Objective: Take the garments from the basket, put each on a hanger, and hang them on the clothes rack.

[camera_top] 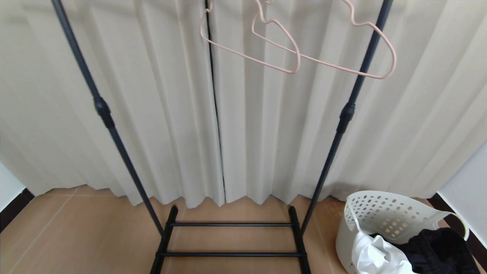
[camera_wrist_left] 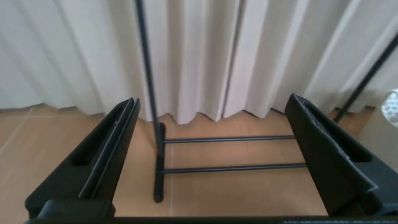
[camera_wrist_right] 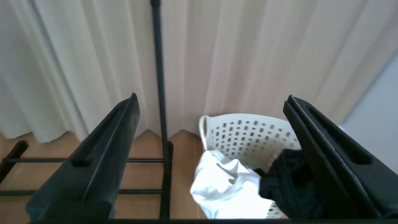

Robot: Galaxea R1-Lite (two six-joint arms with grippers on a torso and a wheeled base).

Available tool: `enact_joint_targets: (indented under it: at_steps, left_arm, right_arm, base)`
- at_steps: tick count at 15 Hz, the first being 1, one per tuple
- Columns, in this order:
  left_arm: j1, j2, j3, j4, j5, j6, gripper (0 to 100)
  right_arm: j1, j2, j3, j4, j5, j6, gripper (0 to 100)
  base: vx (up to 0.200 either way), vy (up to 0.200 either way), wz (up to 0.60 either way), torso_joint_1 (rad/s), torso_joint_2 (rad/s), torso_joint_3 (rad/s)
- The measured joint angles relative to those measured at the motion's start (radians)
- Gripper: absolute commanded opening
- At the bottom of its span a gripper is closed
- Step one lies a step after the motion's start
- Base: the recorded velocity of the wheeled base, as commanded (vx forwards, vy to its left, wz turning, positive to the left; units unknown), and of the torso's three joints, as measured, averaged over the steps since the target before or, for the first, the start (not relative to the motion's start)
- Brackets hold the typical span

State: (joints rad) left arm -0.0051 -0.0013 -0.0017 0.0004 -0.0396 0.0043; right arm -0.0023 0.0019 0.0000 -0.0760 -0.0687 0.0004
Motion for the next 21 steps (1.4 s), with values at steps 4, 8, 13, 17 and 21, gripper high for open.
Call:
enact_joint_targets:
  at_steps: [4, 8, 13, 17, 21]
  left_arm:
    - [0.001, 0.000, 0.000, 0.000, 0.000, 0.000, 100]
    - [0.001, 0.000, 0.000, 0.000, -0.001, 0.000, 100]
    - [0.002, 0.000, 0.000, 0.001, -0.001, 0.000, 100]
    - [0.001, 0.000, 0.000, 0.001, -0.001, 0.000, 100]
    - [0.002, 0.000, 0.000, 0.001, 0.000, 0.000, 100]
  right_arm:
    - [0.000, 0.000, 0.000, 0.001, 0.000, 0.001, 100]
    - [0.001, 0.000, 0.000, 0.001, 0.000, 0.001, 100]
    - [0.001, 0.000, 0.000, 0.001, 0.000, 0.000, 100]
    - [0.000, 0.000, 0.000, 0.001, 0.000, 0.000, 100]
    - [0.001, 0.000, 0.000, 0.001, 0.000, 0.000, 100]
  base:
    - [0.000, 0.000, -0.60, 0.001, 0.01, 0.006]
    - [0.000, -0.150, 0.00, 0.001, 0.00, 0.008]
    - [0.000, -0.200, 0.00, 0.000, 0.00, 0.004]
    - [0.000, -0.200, 0.00, 0.006, 0.00, 0.004]
    - [0.050, -0.200, 0.00, 0.000, 0.00, -0.002]
